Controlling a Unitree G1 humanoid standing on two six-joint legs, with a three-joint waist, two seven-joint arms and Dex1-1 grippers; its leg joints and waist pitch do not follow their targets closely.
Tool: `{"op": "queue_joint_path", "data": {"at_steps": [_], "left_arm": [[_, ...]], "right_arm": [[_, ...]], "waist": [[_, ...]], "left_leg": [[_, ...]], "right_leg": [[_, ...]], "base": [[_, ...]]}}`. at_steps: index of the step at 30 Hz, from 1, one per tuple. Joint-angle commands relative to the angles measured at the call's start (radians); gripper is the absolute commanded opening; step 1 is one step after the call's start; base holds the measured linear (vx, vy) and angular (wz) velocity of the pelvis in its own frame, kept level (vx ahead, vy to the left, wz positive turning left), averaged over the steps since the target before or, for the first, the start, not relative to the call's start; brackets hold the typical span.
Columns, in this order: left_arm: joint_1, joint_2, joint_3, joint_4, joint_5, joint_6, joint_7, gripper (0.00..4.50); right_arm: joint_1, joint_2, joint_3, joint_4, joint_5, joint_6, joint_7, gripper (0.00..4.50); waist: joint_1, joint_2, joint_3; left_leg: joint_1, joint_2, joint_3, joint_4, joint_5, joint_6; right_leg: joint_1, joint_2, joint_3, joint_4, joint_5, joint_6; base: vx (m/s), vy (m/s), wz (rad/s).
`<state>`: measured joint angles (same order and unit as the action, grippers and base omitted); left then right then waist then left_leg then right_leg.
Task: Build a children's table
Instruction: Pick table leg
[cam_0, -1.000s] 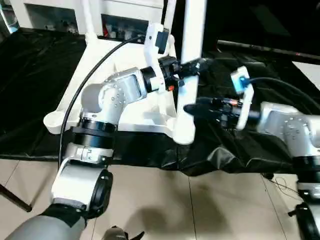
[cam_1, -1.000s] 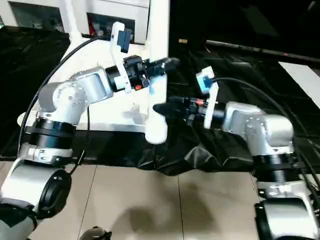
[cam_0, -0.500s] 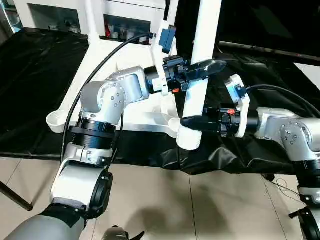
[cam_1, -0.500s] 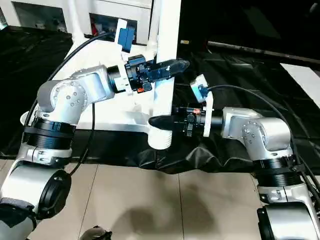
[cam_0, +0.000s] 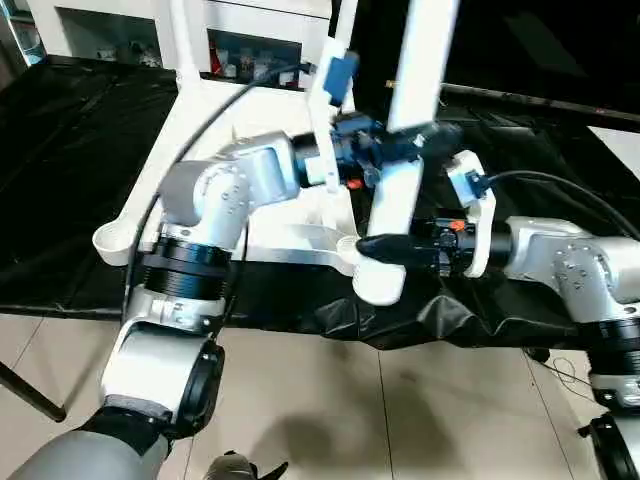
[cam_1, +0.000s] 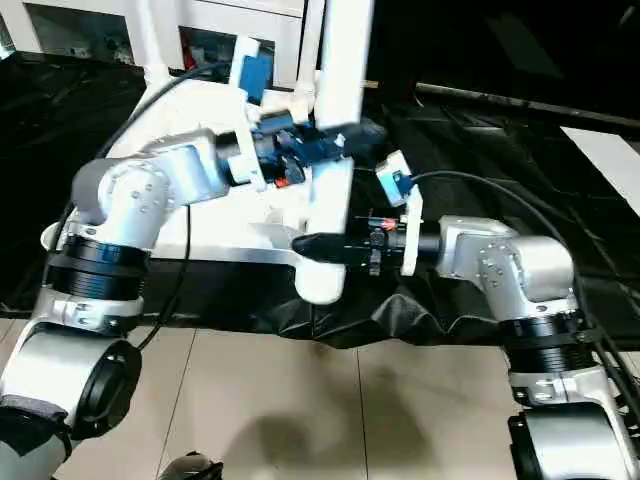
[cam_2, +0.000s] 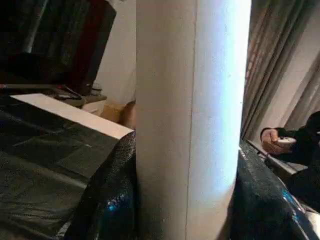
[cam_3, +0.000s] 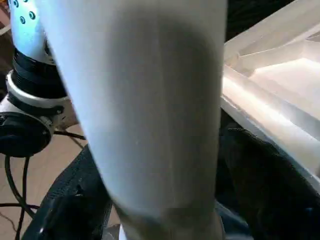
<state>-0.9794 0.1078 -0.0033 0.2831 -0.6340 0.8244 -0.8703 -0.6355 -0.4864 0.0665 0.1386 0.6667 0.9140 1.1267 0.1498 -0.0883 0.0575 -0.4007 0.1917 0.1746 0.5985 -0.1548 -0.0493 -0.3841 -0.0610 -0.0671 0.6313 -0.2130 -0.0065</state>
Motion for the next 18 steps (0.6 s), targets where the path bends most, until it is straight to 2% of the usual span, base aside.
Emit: {"op": "queue_joint_path", "data": {"at_steps": [1, 6, 9, 18], "left_arm": [[-0.004, -0.006, -0.014, -0.006, 0.0, 0.0, -0.011, 1.84], [-0.005, -0.002, -0.017, -0.006, 0.001, 0.0, -0.02, 1.84], [-0.003, 0.004, -0.023, -0.008, 0.001, 0.003, -0.031, 1.84], [0.003, 0.01, -0.034, -0.013, 0.005, 0.005, -0.042, 1.84]], "right_arm": [[-0.015, -0.011, 0.0, -0.012, 0.014, 0.01, 0.016, 3.31], [-0.011, -0.017, 0.009, -0.013, 0.007, 0.011, 0.026, 3.31], [-0.013, -0.016, 0.009, -0.01, 0.005, 0.013, 0.031, 2.98], [-0.014, -0.019, 0.008, -0.007, 0.008, 0.012, 0.04, 2.2]], "waist": [[0.002, -0.003, -0.074], [0.002, -0.004, -0.074], [0.003, -0.001, -0.074], [0.003, -0.002, -0.075]], "left_leg": [[0.032, 0.043, -0.008, -0.057, -0.075, -0.003], [0.032, 0.044, -0.009, -0.057, -0.072, -0.002], [0.033, 0.043, -0.009, -0.057, -0.075, -0.005], [0.033, 0.044, -0.009, -0.057, -0.072, -0.004]], "right_leg": [[0.052, -0.09, 0.046, -0.062, -0.004, -0.222], [0.052, -0.089, 0.046, -0.061, -0.001, -0.224], [0.052, -0.09, 0.046, -0.062, -0.01, -0.221], [0.052, -0.09, 0.045, -0.059, 0.006, -0.228]], "base": [[0.0, 0.0, 0.0], [0.0, 0.0, 0.0], [0.0, 0.0, 0.0], [0.0, 0.0, 0.0]]}}
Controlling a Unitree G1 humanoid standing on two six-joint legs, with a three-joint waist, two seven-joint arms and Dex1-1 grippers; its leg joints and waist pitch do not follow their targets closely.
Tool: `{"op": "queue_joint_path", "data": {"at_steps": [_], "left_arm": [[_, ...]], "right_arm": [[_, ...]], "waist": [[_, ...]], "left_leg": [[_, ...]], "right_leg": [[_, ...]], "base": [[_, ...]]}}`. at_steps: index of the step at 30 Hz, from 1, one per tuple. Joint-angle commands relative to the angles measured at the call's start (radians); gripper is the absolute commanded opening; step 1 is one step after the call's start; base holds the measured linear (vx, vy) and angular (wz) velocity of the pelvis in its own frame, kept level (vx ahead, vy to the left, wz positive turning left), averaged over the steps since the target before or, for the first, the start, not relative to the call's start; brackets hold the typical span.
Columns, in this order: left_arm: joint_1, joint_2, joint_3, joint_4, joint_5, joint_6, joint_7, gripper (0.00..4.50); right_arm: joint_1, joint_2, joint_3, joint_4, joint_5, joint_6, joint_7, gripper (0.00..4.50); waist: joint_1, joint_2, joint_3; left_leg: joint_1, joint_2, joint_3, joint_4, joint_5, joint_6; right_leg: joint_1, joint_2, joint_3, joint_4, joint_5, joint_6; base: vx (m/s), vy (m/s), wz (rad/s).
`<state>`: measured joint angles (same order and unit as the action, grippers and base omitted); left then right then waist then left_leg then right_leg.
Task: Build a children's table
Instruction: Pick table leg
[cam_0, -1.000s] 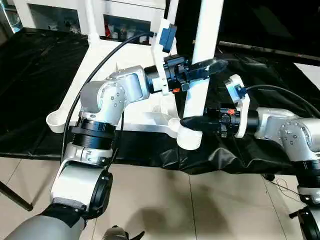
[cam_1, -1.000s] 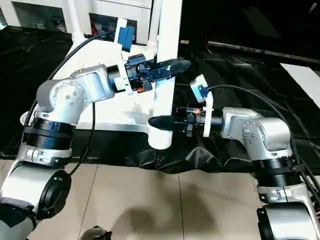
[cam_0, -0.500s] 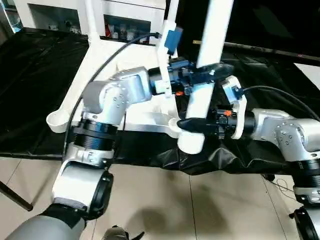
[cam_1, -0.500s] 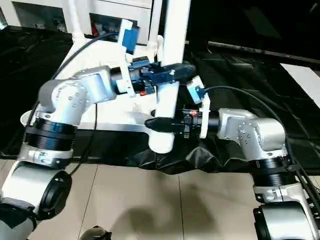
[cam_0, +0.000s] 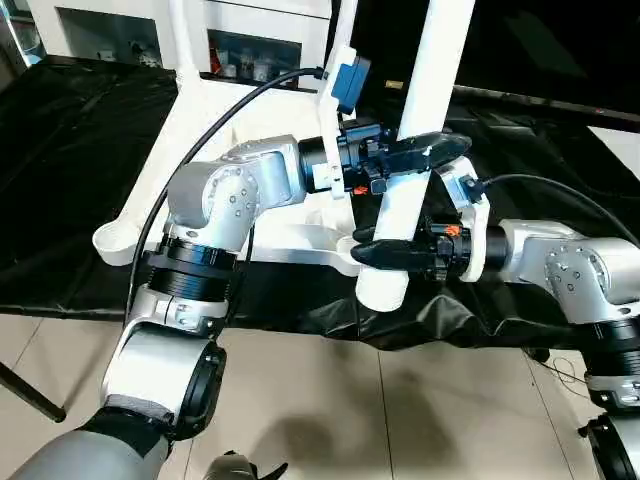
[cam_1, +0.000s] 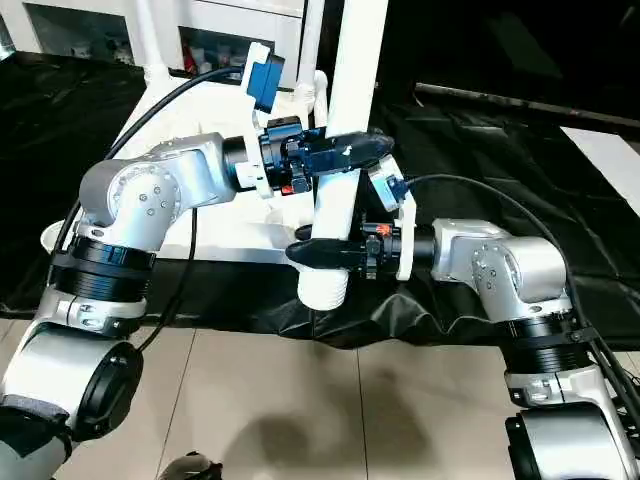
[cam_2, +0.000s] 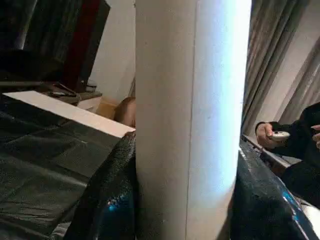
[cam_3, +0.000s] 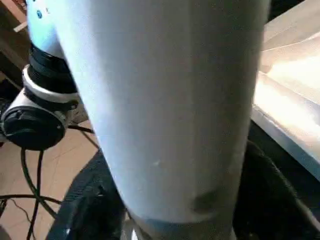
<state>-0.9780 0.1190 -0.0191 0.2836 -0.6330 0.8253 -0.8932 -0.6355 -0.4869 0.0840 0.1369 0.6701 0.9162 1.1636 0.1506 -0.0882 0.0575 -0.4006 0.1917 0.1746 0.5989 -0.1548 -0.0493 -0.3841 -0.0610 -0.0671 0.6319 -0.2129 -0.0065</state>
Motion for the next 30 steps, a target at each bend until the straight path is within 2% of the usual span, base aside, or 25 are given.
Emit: {"op": "queue_joint_path", "data": {"at_steps": [1, 8, 10, 13, 14, 15, 16, 20, 22, 23, 26, 28, 29, 30], "left_arm": [[0.002, 0.0, -0.019, -0.015, 0.003, 0.006, -0.023, 1.84], [0.011, 0.008, -0.029, -0.031, 0.002, 0.002, -0.032, 1.84], [0.01, 0.003, -0.018, -0.03, -0.001, 0.012, -0.01, 2.4], [0.011, -0.011, 0.021, -0.033, -0.043, 0.033, -0.006, 2.61], [0.016, -0.021, 0.034, -0.036, -0.04, 0.005, 0.007, 2.61], [0.016, -0.021, 0.034, -0.036, -0.04, 0.005, 0.007, 2.87], [0.036, -0.061, 0.077, -0.051, -0.042, -0.09, 0.041, 2.95], [0.059, -0.129, 0.157, -0.089, -0.099, -0.148, 0.11, 3.02], [0.082, -0.16, 0.19, -0.105, -0.127, -0.185, 0.119, 3.02], [0.088, -0.165, 0.195, -0.11, -0.13, -0.189, 0.117, 3.02], [0.118, -0.172, 0.22, -0.132, -0.143, -0.195, 0.135, 3.02], [0.138, -0.147, 0.199, -0.143, -0.1, -0.212, 0.145, 3.02], [0.138, -0.147, 0.199, -0.143, -0.1, -0.212, 0.145, 3.02], [0.146, -0.139, 0.188, -0.15, -0.084, -0.219, 0.144, 3.02]], "right_arm": [[-0.014, -0.019, -0.009, -0.005, 0.006, 0.009, 0.004, 2.16], [-0.005, -0.01, -0.012, -0.007, 0.002, 0.003, -0.003, 2.04], [0.0, -0.006, -0.015, -0.008, -0.001, -0.003, -0.01, 2.04], [0.01, 0.011, -0.036, -0.007, -0.001, -0.027, -0.036, 2.03], [0.013, 0.025, -0.053, -0.004, 0.004, -0.039, -0.052, 2.03], [0.013, 0.025, -0.053, -0.004, 0.004, -0.039, -0.052, 1.99], [0.02, 0.068, -0.107, 0.007, 0.012, -0.085, -0.109, 1.98], [0.028, 0.119, -0.167, 0.022, 0.018, -0.141, -0.185, 1.96], [0.043, 0.176, -0.227, 0.012, 0.029, -0.202, -0.265, 1.96], [0.047, 0.186, -0.237, 0.007, 0.031, -0.214, -0.281, 1.95], [0.077, 0.207, -0.248, -0.032, -0.002, -0.263, -0.348, 1.95], [0.094, 0.227, -0.262, -0.05, -0.008, -0.274, -0.379, 1.95], [0.094, 0.227, -0.262, -0.05, -0.008, -0.274, -0.379, 1.95], [0.101, 0.23, -0.264, -0.058, -0.01, -0.277, -0.382, 1.93]], "waist": [[0.002, -0.001, -0.075], [0.003, 0.002, -0.075], [0.003, 0.005, -0.075], [0.002, 0.004, -0.076], [0.002, 0.008, -0.076], [0.002, 0.007, -0.076], [0.003, 0.009, -0.076], [0.001, 0.005, -0.078], [0.001, 0.006, -0.075], [0.001, 0.007, -0.075], [-0.001, 0.011, -0.074], [-0.001, 0.015, -0.074], [-0.003, 0.015, -0.074], [-0.007, 0.008, -0.074]], "left_leg": [[0.033, 0.044, -0.009, -0.057, -0.073, -0.005], [0.033, 0.044, -0.009, -0.057, -0.079, -0.009], [0.033, 0.044, -0.01, -0.057, -0.082, -0.014], [0.034, 0.044, -0.01, -0.057, -0.082, -0.015], [0.034, 0.043, -0.01, -0.057, -0.084, -0.015], [0.034, 0.045, -0.01, -0.057, -0.084, -0.016], [0.032, 0.047, -0.012, -0.059, -0.092, -0.018], [0.033, 0.047, -0.01, -0.057, -0.102, -0.021], [0.033, 0.046, -0.01, -0.06, -0.113, -0.017], [0.033, 0.046, -0.01, -0.06, -0.116, -0.019], [0.036, 0.049, -0.012, -0.063, -0.112, -0.032], [0.037, 0.046, -0.011, -0.065, -0.125, -0.044], [0.037, 0.046, -0.012, -0.067, -0.132, -0.046], [0.036, 0.044, -0.011, -0.068, -0.145, -0.047]], "right_leg": [[0.052, -0.09, 0.046, -0.06, 0.006, -0.227], [0.052, -0.09, 0.046, -0.06, 0.006, -0.227], [0.052, -0.09, 0.046, -0.059, 0.01, -0.229], [0.052, -0.09, 0.045, -0.058, 0.021, -0.237], [0.052, -0.089, 0.045, -0.058, 0.021, -0.238], [0.052, -0.091, 0.046, -0.059, 0.025, -0.239], [0.052, -0.093, 0.047, -0.06, 0.026, -0.243], [0.053, -0.092, 0.045, -0.056, 0.047, -0.259], [0.051, -0.092, 0.046, -0.061, 0.016, -0.245], [0.051, -0.093, 0.046, -0.063, 0.006, -0.24], [0.048, -0.09, 0.046, -0.062, 0.002, -0.223], [0.048, -0.088, 0.046, -0.065, -0.011, -0.213], [0.048, -0.087, 0.046, -0.066, -0.021, -0.205], [0.049, -0.085, 0.046, -0.069, -0.042, -0.192]], "base": [[0.0, 0.0, 0.0], [0.0, 0.0, 0.0], [0.0, 0.0, 0.0], [0.0, 0.0, 0.0], [0.0, 0.0, 0.0], [0.0, 0.0, 0.0], [0.0, 0.0, 0.0], [0.0, 0.0, 0.0], [0.0, 0.0, 0.0], [0.0, 0.0, 0.0], [0.0, 0.0, 0.0], [0.0, 0.0, 0.0], [0.0, 0.0, 0.0], [0.0, 0.0, 0.0]]}}
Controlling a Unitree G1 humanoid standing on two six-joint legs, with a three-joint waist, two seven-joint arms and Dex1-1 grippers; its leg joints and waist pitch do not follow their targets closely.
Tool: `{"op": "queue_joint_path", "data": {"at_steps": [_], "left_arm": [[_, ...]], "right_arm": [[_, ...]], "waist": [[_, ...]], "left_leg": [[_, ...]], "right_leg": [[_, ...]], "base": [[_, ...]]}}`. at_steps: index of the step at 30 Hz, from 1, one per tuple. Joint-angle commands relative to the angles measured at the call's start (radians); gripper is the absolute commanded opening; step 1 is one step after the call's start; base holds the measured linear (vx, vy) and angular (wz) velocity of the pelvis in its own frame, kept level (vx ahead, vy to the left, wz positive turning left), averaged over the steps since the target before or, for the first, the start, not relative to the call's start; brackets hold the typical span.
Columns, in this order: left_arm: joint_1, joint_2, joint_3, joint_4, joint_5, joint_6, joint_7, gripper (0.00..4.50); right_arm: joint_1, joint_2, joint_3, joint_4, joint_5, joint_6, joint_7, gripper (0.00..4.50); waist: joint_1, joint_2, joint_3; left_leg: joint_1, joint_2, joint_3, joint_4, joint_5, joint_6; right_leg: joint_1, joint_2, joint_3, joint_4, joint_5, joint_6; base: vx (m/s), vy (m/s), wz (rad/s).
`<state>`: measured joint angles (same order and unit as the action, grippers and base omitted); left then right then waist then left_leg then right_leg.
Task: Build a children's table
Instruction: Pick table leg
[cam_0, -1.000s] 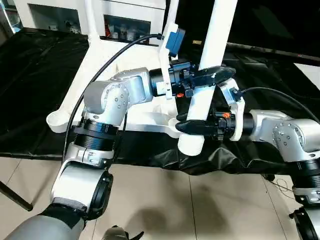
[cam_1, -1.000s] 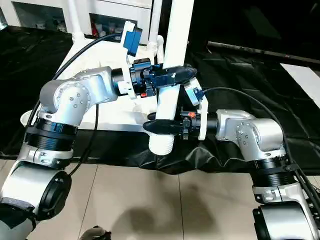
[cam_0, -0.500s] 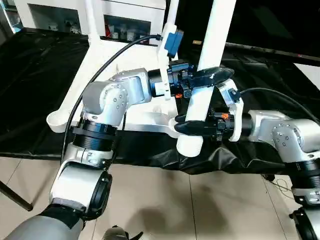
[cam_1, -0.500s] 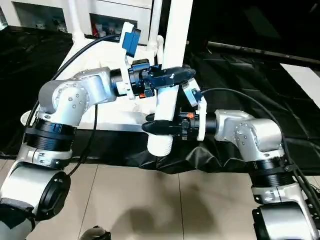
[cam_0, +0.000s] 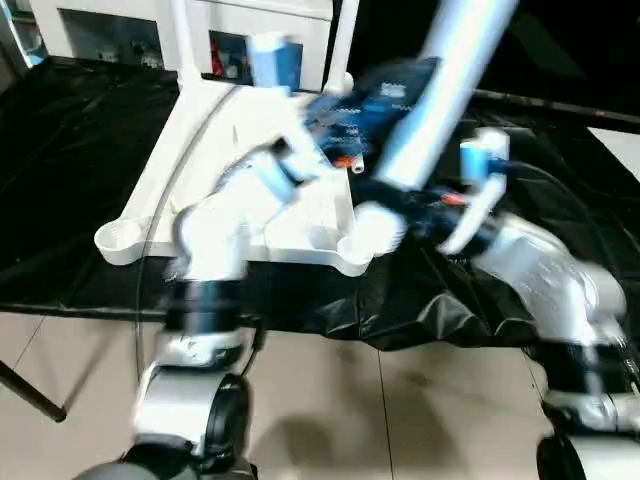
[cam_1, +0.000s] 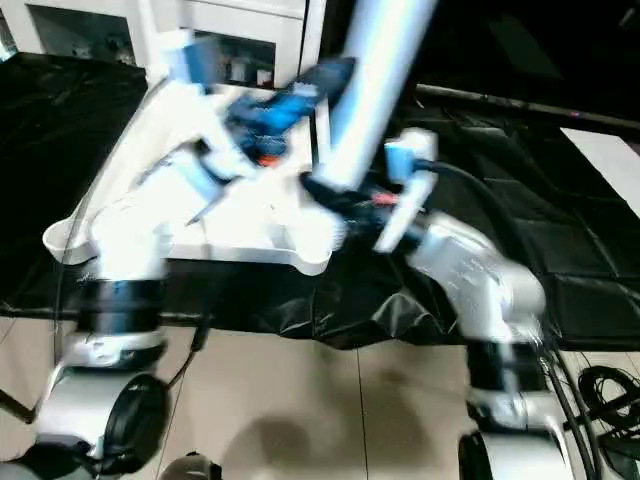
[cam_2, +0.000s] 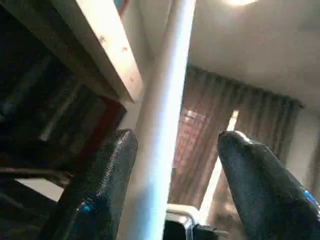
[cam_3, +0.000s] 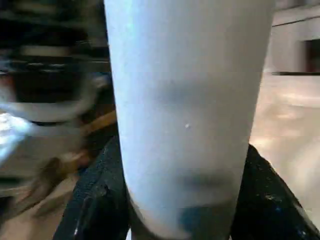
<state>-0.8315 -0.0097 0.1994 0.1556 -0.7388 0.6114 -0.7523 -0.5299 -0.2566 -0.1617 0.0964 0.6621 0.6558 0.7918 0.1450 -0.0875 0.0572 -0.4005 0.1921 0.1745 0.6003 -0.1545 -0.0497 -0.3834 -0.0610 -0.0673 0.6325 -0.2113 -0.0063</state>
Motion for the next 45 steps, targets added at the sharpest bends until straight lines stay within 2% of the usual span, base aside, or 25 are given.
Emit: {"op": "queue_joint_path", "data": {"at_steps": [1, 4, 5, 6, 7, 8, 9, 11, 14, 15, 19, 22, 26, 29, 32, 33, 35, 36, 38, 39, 40, 41, 42, 43, 45], "left_arm": [[0.009, 0.008, -0.055, -0.029, 0.044, -0.002, -0.011, 3.02], [0.005, 0.021, -0.073, -0.012, 0.097, -0.027, 0.033, 3.02], [-0.025, 0.017, -0.054, 0.038, 0.131, -0.042, 0.118, 3.02], [-0.044, 0.016, -0.044, 0.074, 0.159, -0.056, 0.176, 3.02], [-0.044, 0.016, -0.044, 0.074, 0.159, -0.056, 0.176, 3.02], [-0.076, 0.033, -0.078, 0.145, 0.259, -0.118, 0.252, 3.02], [-0.091, 0.039, -0.108, 0.166, 0.293, -0.146, 0.245, 3.02], [-0.119, 0.025, -0.129, 0.191, 0.313, -0.16, 0.249, 3.02], [-0.132, -0.001, -0.156, 0.164, 0.296, -0.136, 0.217, 3.02], [-0.128, -0.005, -0.167, 0.148, 0.292, -0.133, 0.2, 3.02], [-0.096, -0.021, -0.195, 0.054, 0.229, -0.107, 0.125, 3.02], [-0.086, -0.021, -0.207, 0.035, 0.217, -0.099, 0.102, 3.02], [-0.09, -0.03, -0.205, 0.073, 0.255, -0.126, 0.124, 3.02], [-0.11, -0.01, -0.139, 0.128, 0.284, -0.184, 0.207, 3.02], [-0.11, 0.008, -0.108, 0.126, 0.277, -0.204, 0.221, 3.02], [-0.079, 0.038, -0.083, 0.056, 0.243, -0.192, 0.201, 3.02], [-0.035, 0.057, -0.072, -0.046, 0.19, -0.153, 0.161, 3.02], [-0.012, 0.061, -0.062, -0.103, 0.143, -0.116, 0.136, 3.02], [0.013, 0.062, -0.046, -0.154, 0.085, -0.072, 0.123, 3.02], [0.018, 0.062, -0.042, -0.156, 0.071, -0.066, 0.13, 3.02], [0.017, 0.061, -0.041, -0.151, 0.075, -0.066, 0.136, 3.02], [0.001, 0.06, -0.044, -0.079, 0.141, -0.085, 0.207, 3.02], [-0.017, 0.063, -0.059, -0.011, 0.213, -0.118, 0.254, 3.02], [-0.035, 0.067, -0.078, 0.049, 0.276, -0.151, 0.285, 3.02], [-0.054, 0.072, -0.104, 0.104, 0.332, -0.186, 0.303, 3.02]], "right_arm": [[0.007, 0.0, -0.012, -0.032, -0.003, -0.016, -0.004, 1.93], [0.03, -0.003, 0.014, -0.055, -0.008, -0.019, 0.006, 1.93], [0.033, -0.006, 0.022, -0.049, -0.017, -0.028, -0.006, 1.93], [0.035, -0.01, 0.027, -0.047, -0.021, -0.034, -0.014, 1.93], [0.035, -0.01, 0.027, -0.047, -0.021, -0.034, -0.014, 1.93], [0.042, -0.028, 0.059, -0.041, -0.069, -0.049, -0.015, 1.93], [0.045, -0.03, 0.076, -0.032, -0.092, -0.058, -0.015, 1.93], [0.046, -0.023, 0.096, -0.015, -0.118, -0.071, -0.019, 1.93], [0.041, -0.017, 0.12, -0.001, -0.147, -0.085, -0.03, 1.93], [0.038, -0.015, 0.12, 0.004, -0.149, -0.086, -0.037, 1.93], [0.037, -0.023, 0.127, 0.012, -0.155, -0.093, -0.045, 1.93], [0.039, -0.026, 0.129, 0.014, -0.16, -0.096, -0.042, 1.93], [0.038, -0.025, 0.133, 0.026, -0.176, -0.107, -0.04, 1.91], [0.031, -0.018, 0.109, 0.039, -0.183, -0.132, -0.075, 1.91], [0.028, -0.014, 0.086, 0.047, -0.182, -0.147, -0.102, 1.91], [0.036, -0.004, 0.046, 0.056, -0.19, -0.172, -0.158, 1.91], [0.046, 0.009, 0.015, 0.068, -0.2, -0.202, -0.207, 1.91], [0.05, 0.017, 0.0, 0.076, -0.196, -0.213, -0.223, 1.91], [0.056, 0.025, -0.007, 0.08, -0.197, -0.226, -0.234, 1.91], [0.059, 0.026, -0.003, 0.08, -0.198, -0.23, -0.235, 1.91], [0.06, 0.026, -0.001, 0.079, -0.199, -0.23, -0.234, 1.91], [0.068, 0.026, 0.02, 0.071, -0.207, -0.234, -0.225, 1.91], [0.072, 0.028, 0.034, 0.066, -0.21, -0.232, -0.216, 1.91], [0.075, 0.031, 0.048, 0.062, -0.212, -0.23, -0.206, 1.91], [0.075, 0.036, 0.062, 0.059, -0.218, -0.231, -0.199, 1.91]], "waist": [[-0.003, 0.01, -0.072], [-0.005, 0.012, -0.072], [-0.004, 0.012, -0.072], [-0.003, 0.005, -0.071], [-0.002, 0.007, -0.072], [-0.001, 0.002, -0.07], [-0.001, -0.004, -0.07], [0.0, -0.001, -0.07], [0.0, -0.002, -0.073], [0.002, 0.006, -0.073], [0.001, 0.001, -0.073], [0.0, 0.0, -0.07], [-0.004, 0.001, -0.067], [-0.005, 0.004, -0.068], [-0.007, 0.003, -0.071], [-0.004, 0.011, -0.074], [-0.006, 0.011, -0.074], [-0.006, 0.018, -0.074], [-0.007, 0.015, -0.075], [-0.004, 0.016, -0.073], [-0.003, 0.016, -0.072], [-0.004, 0.016, -0.07], [-0.003, 0.014, -0.067], [-0.006, 0.009, -0.064], [-0.008, 0.014, -0.066]], "left_leg": [[0.035, 0.044, -0.012, -0.07, -0.151, -0.048], [0.035, 0.046, -0.013, -0.071, -0.148, -0.044], [0.036, 0.046, -0.013, -0.071, -0.15, -0.046], [0.037, 0.045, -0.013, -0.069, -0.158, -0.046], [0.038, 0.045, -0.013, -0.069, -0.161, -0.045], [0.033, 0.045, -0.015, -0.072, -0.157, -0.043], [0.036, 0.045, -0.016, -0.072, -0.156, -0.048], [0.035, 0.045, -0.016, -0.073, -0.145, -0.05], [0.034, 0.046, -0.013, -0.067, -0.109, -0.044], [0.034, 0.046, -0.013, -0.066, -0.1, -0.037], [0.032, 0.044, -0.01, -0.065, -0.1, -0.02], [0.033, 0.045, -0.009, -0.066, -0.12, -0.021], [0.035, 0.046, -0.01, -0.068, -0.168, -0.032], [0.034, 0.046, -0.014, -0.071, -0.178, -0.04], [0.033, 0.045, -0.015, -0.071, -0.163, -0.047], [0.034, 0.047, -0.018, -0.071, -0.148, -0.051], [0.038, 0.048, -0.014, -0.069, -0.135, -0.051], [0.037, 0.049, -0.014, -0.071, -0.127, -0.056], [0.038, 0.045, -0.01, -0.068, -0.117, -0.056], [0.038, 0.043, -0.008, -0.067, -0.131, -0.053], [0.038, 0.043, -0.008, -0.068, -0.139, -0.053], [0.038, 0.044, -0.008, -0.071, -0.166, -0.053], [0.041, 0.043, -0.008, -0.073, -0.201, -0.057], [0.039, 0.043, -0.013, -0.078, -0.239, -0.059], [0.04, 0.046, -0.021, -0.083, -0.254, -0.075]], "right_leg": [[0.049, -0.088, 0.047, -0.071, -0.061, -0.185], [0.047, -0.087, 0.048, -0.073, -0.065, -0.164], [0.046, -0.088, 0.048, -0.072, -0.066, -0.165], [0.045, -0.086, 0.048, -0.074, -0.076, -0.157], [0.045, -0.087, 0.048, -0.074, -0.083, -0.154], [0.047, -0.088, 0.048, -0.08, -0.104, -0.135], [0.046, -0.088, 0.049, -0.079, -0.121, -0.107], [0.044, -0.091, 0.049, -0.081, -0.13, -0.096], [0.042, -0.092, 0.047, -0.07, -0.049, -0.155], [0.043, -0.093, 0.048, -0.065, -0.019, -0.174], [0.049, -0.093, 0.047, -0.064, 0.013, -0.208], [0.047, -0.091, 0.048, -0.069, -0.031, -0.206], [0.043, -0.091, 0.049, -0.081, -0.113, -0.176], [0.045, -0.09, 0.049, -0.083, -0.138, -0.148], [0.044, -0.089, 0.047, -0.077, -0.1, -0.155], [0.044, -0.093, 0.047, -0.07, -0.069, -0.16], [0.041, -0.09, 0.046, -0.065, -0.024, -0.18], [0.041, -0.09, 0.046, -0.061, 0.006, -0.198], [0.042, -0.084, 0.046, -0.055, 0.049, -0.216], [0.04, -0.083, 0.047, -0.058, 0.04, -0.218], [0.041, -0.082, 0.047, -0.06, 0.026, -0.214], [0.041, -0.082, 0.047, -0.066, -0.015, -0.199], [0.038, -0.082, 0.048, -0.076, -0.08, -0.172], [0.04, -0.083, 0.05, -0.087, -0.157, -0.132], [0.04, -0.089, 0.05, -0.091, -0.227, -0.085]], "base": [[0.0, 0.0, 0.0], [0.0, 0.0, 0.0], [0.0, 0.0, 0.0], [0.0, 0.0, 0.0], [0.0, 0.0, 0.0], [0.0, 0.0, 0.0], [0.0, 0.0, 0.0], [0.0, 0.0, 0.0], [0.0, 0.0, 0.0], [0.0, 0.0, 0.0], [0.0, 0.0, 0.0], [0.0, 0.0, 0.0], [0.0, 0.0, 0.0], [0.0, 0.0, 0.0], [0.0, 0.0, 0.0], [0.0, 0.0, 0.0], [0.0, 0.0, 0.0], [0.0, 0.0, 0.0], [0.0, 0.0, 0.0], [0.0, 0.0, 0.0], [0.0, 0.0, 0.0], [0.0, 0.0, 0.0], [0.0, 0.0, 0.0], [0.0, 0.0, 0.0], [0.0, 0.0, 0.0]]}}
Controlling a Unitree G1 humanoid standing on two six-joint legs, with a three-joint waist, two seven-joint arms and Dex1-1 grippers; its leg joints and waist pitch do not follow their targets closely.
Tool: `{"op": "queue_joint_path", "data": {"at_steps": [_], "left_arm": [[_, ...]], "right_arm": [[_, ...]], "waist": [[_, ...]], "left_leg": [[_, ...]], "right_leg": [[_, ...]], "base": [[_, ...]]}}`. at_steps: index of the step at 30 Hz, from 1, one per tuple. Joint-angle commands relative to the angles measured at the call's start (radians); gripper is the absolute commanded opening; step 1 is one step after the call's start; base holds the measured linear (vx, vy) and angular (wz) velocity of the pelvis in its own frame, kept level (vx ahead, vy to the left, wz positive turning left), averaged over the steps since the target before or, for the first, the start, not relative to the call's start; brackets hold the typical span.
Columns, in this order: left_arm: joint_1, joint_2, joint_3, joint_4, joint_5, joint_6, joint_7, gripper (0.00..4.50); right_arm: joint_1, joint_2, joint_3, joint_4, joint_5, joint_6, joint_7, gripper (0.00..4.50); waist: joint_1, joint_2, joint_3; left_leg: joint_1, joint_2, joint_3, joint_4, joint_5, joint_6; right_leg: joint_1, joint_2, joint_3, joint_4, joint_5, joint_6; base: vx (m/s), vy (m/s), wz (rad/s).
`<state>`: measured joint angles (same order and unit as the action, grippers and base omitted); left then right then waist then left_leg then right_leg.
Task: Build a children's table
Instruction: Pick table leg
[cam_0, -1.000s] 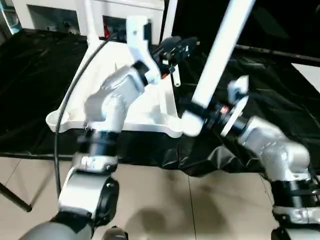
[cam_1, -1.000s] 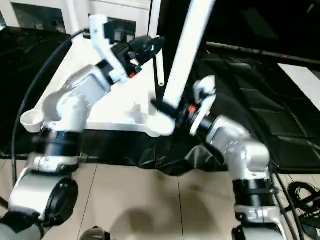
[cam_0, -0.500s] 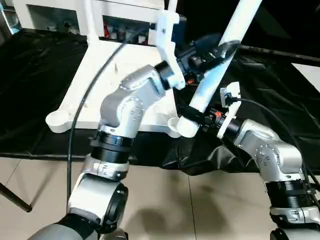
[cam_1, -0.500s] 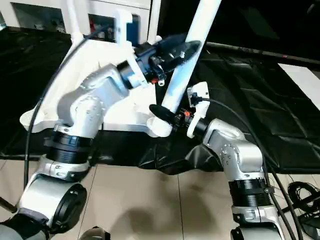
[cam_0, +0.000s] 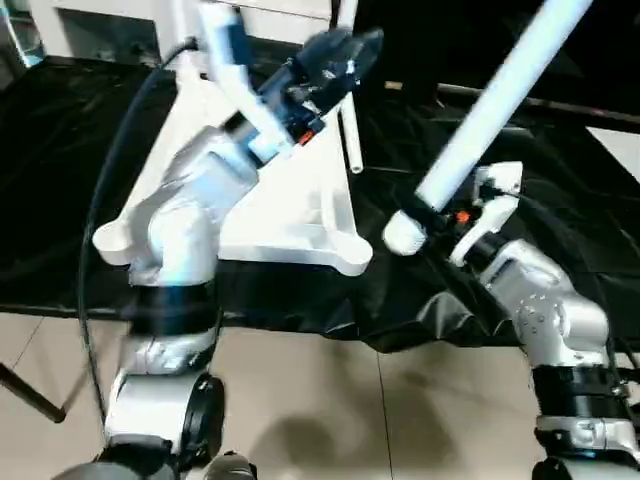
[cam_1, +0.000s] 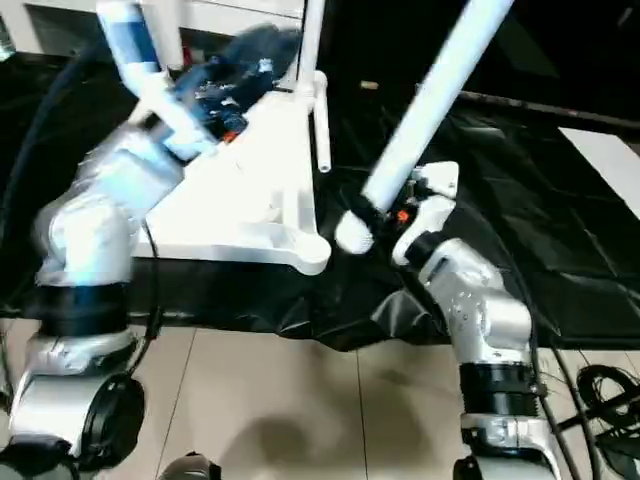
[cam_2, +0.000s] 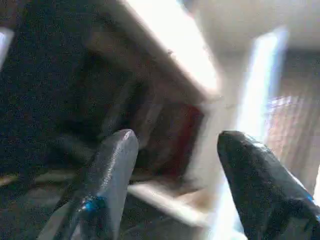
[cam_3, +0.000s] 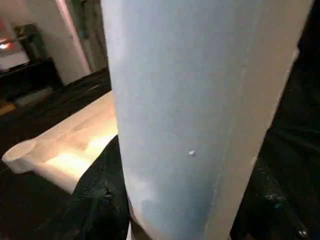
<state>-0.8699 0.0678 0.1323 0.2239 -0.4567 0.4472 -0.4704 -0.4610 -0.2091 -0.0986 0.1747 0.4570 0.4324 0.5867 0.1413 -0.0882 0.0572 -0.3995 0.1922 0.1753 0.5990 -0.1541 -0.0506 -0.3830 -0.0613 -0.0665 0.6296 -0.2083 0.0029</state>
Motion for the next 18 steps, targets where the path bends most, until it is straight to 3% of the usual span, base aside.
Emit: {"op": "queue_joint_path", "data": {"at_steps": [1, 2, 5, 8, 9, 10, 12, 13, 14, 18], "left_arm": [[-0.027, -0.01, -0.044, 0.06, 0.061, -0.03, 0.026, 3.02], [-0.035, -0.014, -0.048, 0.069, 0.061, -0.025, 0.031, 3.02], [-0.071, -0.033, -0.118, 0.115, 0.092, -0.031, 0.028, 3.02], [-0.076, -0.044, -0.131, 0.108, 0.082, -0.025, 0.012, 3.02], [-0.08, -0.057, -0.135, 0.104, 0.077, -0.032, -0.018, 3.02], [-0.079, -0.068, -0.144, 0.093, 0.07, -0.031, -0.047, 3.02], [-0.076, -0.085, -0.165, 0.086, 0.072, -0.035, -0.071, 3.02], [-0.076, -0.085, -0.165, 0.086, 0.072, -0.035, -0.071, 3.02], [-0.075, -0.094, -0.176, 0.087, 0.073, -0.04, -0.076, 3.02], [-0.055, -0.102, -0.21, 0.064, 0.073, -0.048, -0.095, 3.02]], "right_arm": [[0.006, -0.008, 0.006, -0.02, -0.014, -0.007, 0.009, 1.91], [0.005, -0.004, 0.012, -0.019, -0.016, -0.006, 0.012, 1.91], [0.013, 0.003, 0.058, -0.026, -0.04, -0.005, 0.022, 1.91], [0.02, 0.003, 0.072, -0.028, -0.05, -0.008, 0.023, 1.91], [0.024, -0.001, 0.081, -0.025, -0.056, -0.013, 0.024, 1.91], [0.028, -0.003, 0.086, -0.024, -0.059, -0.016, 0.025, 1.91], [0.033, -0.002, 0.089, -0.026, -0.059, -0.014, 0.027, 1.91], [0.033, -0.002, 0.089, -0.026, -0.059, -0.014, 0.027, 1.91], [0.034, -0.001, 0.091, -0.027, -0.06, -0.014, 0.028, 1.91], [0.031, 0.0, 0.089, -0.024, -0.062, -0.015, 0.024, 1.91]], "waist": [[-0.005, 0.013, -0.066], [-0.003, 0.019, -0.066], [-0.004, 0.017, -0.069], [-0.001, 0.019, -0.071], [0.002, 0.026, -0.072], [0.001, 0.021, -0.072], [0.001, 0.021, -0.073], [0.0, 0.013, -0.073], [0.0, 0.018, -0.072], [-0.002, 0.02, -0.069]], "left_leg": [[0.038, 0.046, -0.021, -0.082, -0.258, -0.077], [0.041, 0.047, -0.022, -0.081, -0.263, -0.084], [0.037, 0.047, -0.02, -0.08, -0.232, -0.084], [0.035, 0.046, -0.018, -0.075, -0.196, -0.068], [0.035, 0.046, -0.018, -0.074, -0.182, -0.064], [0.033, 0.045, -0.016, -0.073, -0.17, -0.058], [0.034, 0.046, -0.016, -0.073, -0.161, -0.052], [0.033, 0.046, -0.015, -0.072, -0.159, -0.049], [0.034, 0.046, -0.016, -0.073, -0.165, -0.044], [0.035, 0.048, -0.017, -0.075, -0.202, -0.047]], "right_leg": [[0.037, -0.088, 0.049, -0.091, -0.238, -0.09], [0.034, -0.091, 0.05, -0.09, -0.238, -0.095], [0.035, -0.09, 0.049, -0.082, -0.151, -0.129], [0.039, -0.091, 0.048, -0.074, -0.072, -0.165], [0.04, -0.091, 0.048, -0.07, -0.04, -0.176], [0.042, -0.09, 0.048, -0.07, -0.016, -0.186], [0.044, -0.089, 0.047, -0.066, 0.006, -0.196], [0.045, -0.089, 0.047, -0.067, 0.007, -0.198], [0.045, -0.09, 0.048, -0.067, -0.001, -0.202], [0.044, -0.092, 0.048, -0.075, -0.066, -0.195]], "base": [[0.0, 0.0, 0.0], [0.0, 0.0, 0.0], [0.0, 0.0, 0.0], [0.0, 0.0, 0.0], [0.0, 0.0, 0.0], [0.0, 0.0, 0.0], [0.0, 0.0, 0.0], [0.0, 0.0, 0.0], [0.0, 0.0, 0.0], [0.0, 0.0, 0.0]]}}
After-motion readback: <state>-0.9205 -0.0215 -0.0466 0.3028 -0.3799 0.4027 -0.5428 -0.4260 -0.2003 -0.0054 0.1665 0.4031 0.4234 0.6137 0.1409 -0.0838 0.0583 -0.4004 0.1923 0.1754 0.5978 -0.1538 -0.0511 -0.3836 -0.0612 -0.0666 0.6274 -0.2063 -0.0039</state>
